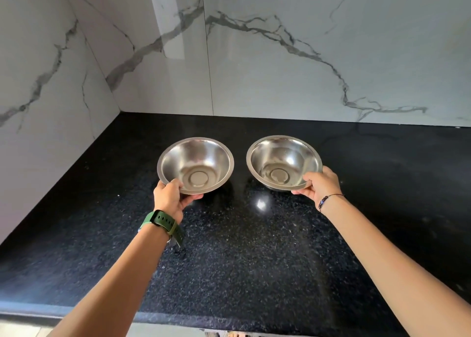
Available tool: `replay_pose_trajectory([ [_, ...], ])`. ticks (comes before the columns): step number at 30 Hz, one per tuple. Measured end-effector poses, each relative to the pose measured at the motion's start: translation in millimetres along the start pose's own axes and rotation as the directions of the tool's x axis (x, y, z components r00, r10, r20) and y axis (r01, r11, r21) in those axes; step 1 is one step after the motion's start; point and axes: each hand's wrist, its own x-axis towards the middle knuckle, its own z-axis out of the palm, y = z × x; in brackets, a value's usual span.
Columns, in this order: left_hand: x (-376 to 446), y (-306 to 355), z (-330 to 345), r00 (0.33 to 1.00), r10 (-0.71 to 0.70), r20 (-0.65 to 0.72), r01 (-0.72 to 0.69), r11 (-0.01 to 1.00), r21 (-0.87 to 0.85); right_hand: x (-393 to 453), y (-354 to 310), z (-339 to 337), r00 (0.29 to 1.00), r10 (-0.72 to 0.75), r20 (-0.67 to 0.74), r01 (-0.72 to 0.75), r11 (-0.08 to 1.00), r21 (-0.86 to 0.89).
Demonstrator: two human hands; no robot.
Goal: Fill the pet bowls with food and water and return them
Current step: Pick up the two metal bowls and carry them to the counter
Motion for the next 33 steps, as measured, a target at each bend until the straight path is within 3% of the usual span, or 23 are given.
replay_pose_trajectory([
  [15, 25, 6, 17, 0.997, -0.04, 0.061, 0.031, 0.989, 0.142, 21, -7, -28, 0.988, 0.018, -0.155, -0.023, 0.999, -0.031],
  [20, 30, 8, 22, 0.996, -0.041, 0.078, 0.022, 0.972, 0.235, 26, -5, -33, 0.983, -0.022, -0.181, -0.023, 0.97, -0.241],
  [24, 36, 15, 20, 1.0, 0.007, 0.009, -0.01, 0.929, 0.37, 29, -12, -33, 0.971, -0.135, -0.195, 0.012, 0.849, -0.528],
  [27, 43, 26, 16, 0.989, 0.138, -0.054, -0.081, 0.806, 0.587, 34, -27, -34, 0.952, -0.248, -0.18, 0.019, 0.634, -0.773],
  [29, 43, 36, 18, 0.966, 0.246, -0.077, -0.123, 0.702, 0.702, 33, -39, -30, 0.941, -0.306, -0.143, 0.043, 0.529, -0.848],
  [33, 30, 66, 39, 0.9, 0.427, -0.089, -0.207, 0.599, 0.774, 27, -67, -12, 0.915, -0.403, -0.032, 0.161, 0.435, -0.886],
])
